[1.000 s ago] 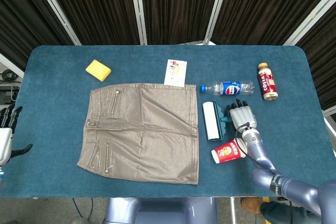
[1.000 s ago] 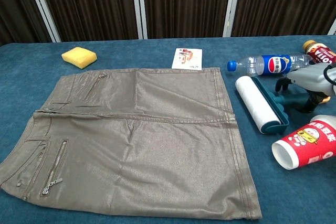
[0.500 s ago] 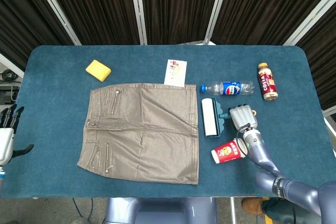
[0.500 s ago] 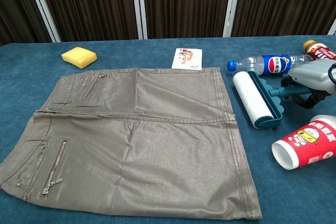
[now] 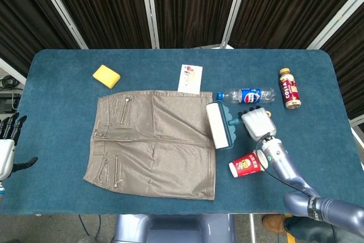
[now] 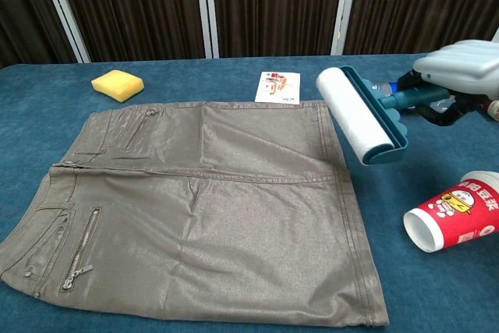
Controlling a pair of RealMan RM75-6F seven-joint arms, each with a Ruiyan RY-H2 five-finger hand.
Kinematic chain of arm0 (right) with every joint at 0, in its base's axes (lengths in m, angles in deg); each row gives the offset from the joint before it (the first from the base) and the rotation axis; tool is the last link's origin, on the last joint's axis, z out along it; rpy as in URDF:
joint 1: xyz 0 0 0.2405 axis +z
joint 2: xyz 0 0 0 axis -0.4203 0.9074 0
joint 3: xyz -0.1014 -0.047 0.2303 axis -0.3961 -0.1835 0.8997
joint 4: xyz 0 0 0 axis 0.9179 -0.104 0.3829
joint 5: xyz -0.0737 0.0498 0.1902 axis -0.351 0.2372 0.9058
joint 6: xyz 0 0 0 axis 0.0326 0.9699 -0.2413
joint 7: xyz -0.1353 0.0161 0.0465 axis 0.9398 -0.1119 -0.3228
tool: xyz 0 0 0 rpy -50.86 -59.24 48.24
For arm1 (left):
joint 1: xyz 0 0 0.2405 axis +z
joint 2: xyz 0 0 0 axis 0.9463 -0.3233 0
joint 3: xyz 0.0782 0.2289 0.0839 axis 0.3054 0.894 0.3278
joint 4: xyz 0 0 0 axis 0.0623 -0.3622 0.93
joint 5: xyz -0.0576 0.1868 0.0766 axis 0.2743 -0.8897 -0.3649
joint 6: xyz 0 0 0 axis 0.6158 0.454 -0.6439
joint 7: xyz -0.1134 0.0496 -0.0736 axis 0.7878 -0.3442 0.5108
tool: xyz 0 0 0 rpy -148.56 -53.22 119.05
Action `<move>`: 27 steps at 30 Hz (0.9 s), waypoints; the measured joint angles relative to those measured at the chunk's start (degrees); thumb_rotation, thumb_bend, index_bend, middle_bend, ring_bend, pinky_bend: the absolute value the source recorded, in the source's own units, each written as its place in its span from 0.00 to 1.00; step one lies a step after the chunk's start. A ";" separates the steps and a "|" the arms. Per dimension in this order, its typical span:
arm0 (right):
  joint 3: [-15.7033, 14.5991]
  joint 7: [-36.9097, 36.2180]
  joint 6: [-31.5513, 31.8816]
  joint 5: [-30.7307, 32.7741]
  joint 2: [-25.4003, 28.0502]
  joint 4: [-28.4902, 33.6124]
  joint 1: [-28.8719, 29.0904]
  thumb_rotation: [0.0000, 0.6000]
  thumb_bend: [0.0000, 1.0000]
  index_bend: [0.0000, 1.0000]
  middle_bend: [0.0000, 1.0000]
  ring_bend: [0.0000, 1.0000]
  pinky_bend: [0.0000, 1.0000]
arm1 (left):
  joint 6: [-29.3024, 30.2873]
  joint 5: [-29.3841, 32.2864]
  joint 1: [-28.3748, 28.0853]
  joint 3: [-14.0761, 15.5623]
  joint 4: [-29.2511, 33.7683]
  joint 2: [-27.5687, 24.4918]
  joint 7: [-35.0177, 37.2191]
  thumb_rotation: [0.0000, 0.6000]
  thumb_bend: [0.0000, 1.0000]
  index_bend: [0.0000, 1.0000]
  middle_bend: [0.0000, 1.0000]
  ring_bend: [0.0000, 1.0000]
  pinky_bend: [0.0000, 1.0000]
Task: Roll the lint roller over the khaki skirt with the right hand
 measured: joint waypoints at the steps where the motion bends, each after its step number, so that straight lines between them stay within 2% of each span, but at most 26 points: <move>1: 0.28 0.76 -0.21 -0.48 0.51 1.68 0.77 1.00 0.83 0.49 0.50 0.37 0.38 | -0.05 0.04 -0.02 -0.03 0.00 -0.09 0.24 1.00 0.00 0.00 0.00 0.00 0.00; 6: 1.13 5.36 -2.36 -1.27 0.73 6.52 4.64 1.00 0.84 0.49 0.50 0.37 0.38 | -0.51 0.49 -0.16 -0.25 -0.11 -0.46 1.23 1.00 0.00 0.00 0.00 0.00 0.00; 10: 1.12 10.36 -5.12 -0.90 -2.28 8.31 8.77 1.00 0.85 0.49 0.50 0.38 0.39 | -1.00 1.30 -0.26 -0.60 -0.34 -0.92 2.43 1.00 0.00 0.00 0.00 0.00 0.00; 20: -0.22 20.48 -8.21 1.24 -13.42 7.93 15.62 1.00 0.87 0.49 0.50 0.39 0.40 | -1.70 1.93 -0.23 -0.80 -0.92 -1.83 4.81 1.00 0.00 0.00 0.00 0.00 0.00; 27: -1.28 25.07 -7.31 4.69 -17.64 5.75 17.89 1.00 0.88 0.50 0.51 0.39 0.40 | -1.94 2.02 -0.17 -0.81 -1.16 -2.28 5.94 1.00 0.00 0.00 0.00 0.00 0.00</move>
